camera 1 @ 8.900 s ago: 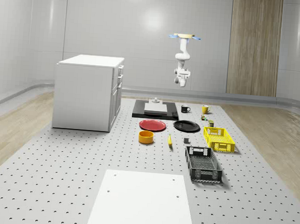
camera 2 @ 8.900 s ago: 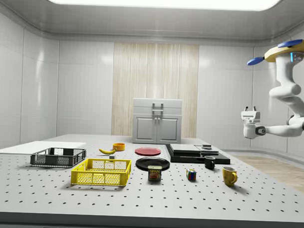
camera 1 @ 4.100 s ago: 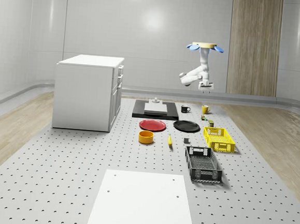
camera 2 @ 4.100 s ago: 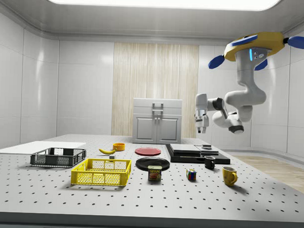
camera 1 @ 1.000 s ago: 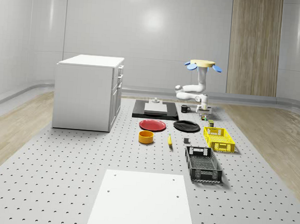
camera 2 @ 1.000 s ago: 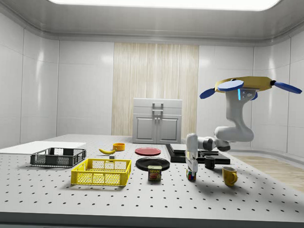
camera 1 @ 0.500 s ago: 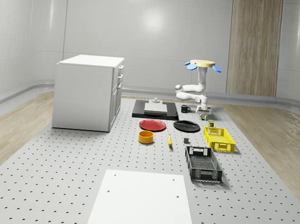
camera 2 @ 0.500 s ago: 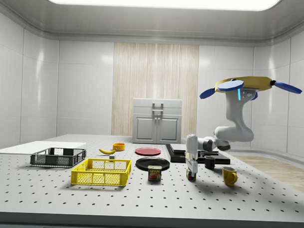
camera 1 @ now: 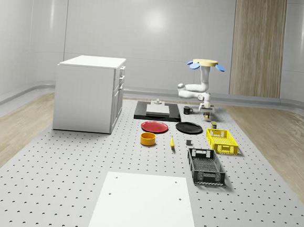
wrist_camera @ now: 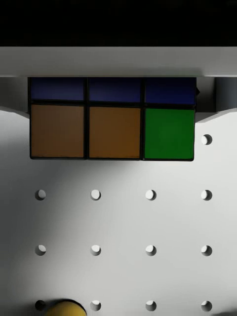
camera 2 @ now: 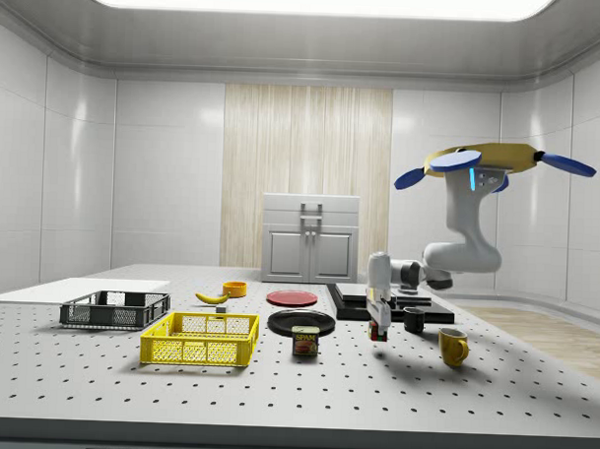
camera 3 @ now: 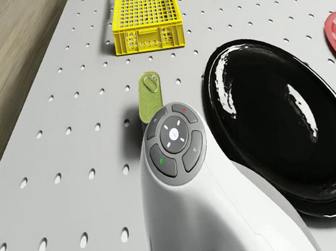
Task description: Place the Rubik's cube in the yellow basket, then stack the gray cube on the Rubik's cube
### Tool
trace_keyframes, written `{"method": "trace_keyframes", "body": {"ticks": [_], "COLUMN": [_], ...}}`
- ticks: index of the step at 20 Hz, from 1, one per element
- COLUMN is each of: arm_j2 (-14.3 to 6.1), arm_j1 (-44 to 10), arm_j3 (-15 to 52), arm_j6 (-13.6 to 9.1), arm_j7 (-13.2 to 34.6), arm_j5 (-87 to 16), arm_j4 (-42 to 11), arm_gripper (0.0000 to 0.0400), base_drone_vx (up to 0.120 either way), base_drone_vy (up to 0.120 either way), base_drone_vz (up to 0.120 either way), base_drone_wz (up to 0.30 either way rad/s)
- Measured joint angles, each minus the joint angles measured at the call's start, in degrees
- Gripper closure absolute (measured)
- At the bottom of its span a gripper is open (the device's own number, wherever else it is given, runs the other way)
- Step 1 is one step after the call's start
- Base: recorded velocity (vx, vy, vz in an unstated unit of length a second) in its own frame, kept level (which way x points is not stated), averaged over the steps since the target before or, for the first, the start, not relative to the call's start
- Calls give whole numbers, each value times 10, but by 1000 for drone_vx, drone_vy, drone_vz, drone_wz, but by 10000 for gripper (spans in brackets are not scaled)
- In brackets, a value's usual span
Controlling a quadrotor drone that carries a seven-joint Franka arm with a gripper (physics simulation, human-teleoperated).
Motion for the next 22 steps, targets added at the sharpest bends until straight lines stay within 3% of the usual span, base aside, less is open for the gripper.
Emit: {"method": "trace_keyframes", "body": {"ticks": [2, 12, 16, 22], "arm_j2": [-2, -17, -23, -32], "arm_j1": [-1, -6, -8, -10], "arm_j3": [7, 20, 21, 23], "arm_j6": [0, 12, 17, 25], "arm_j7": [1, 6, 8, 10], "arm_j5": [7, 24, 28, 32], "arm_j4": [-1, -1, -1, -1], "arm_gripper": [78, 79, 79, 79], "base_drone_vx": [0, 120, 120, 120], "base_drone_vy": [0, 0, 0, 107], "base_drone_vz": [120, 120, 10, 0], "base_drone_wz": [0, 0, 0, 0]}}
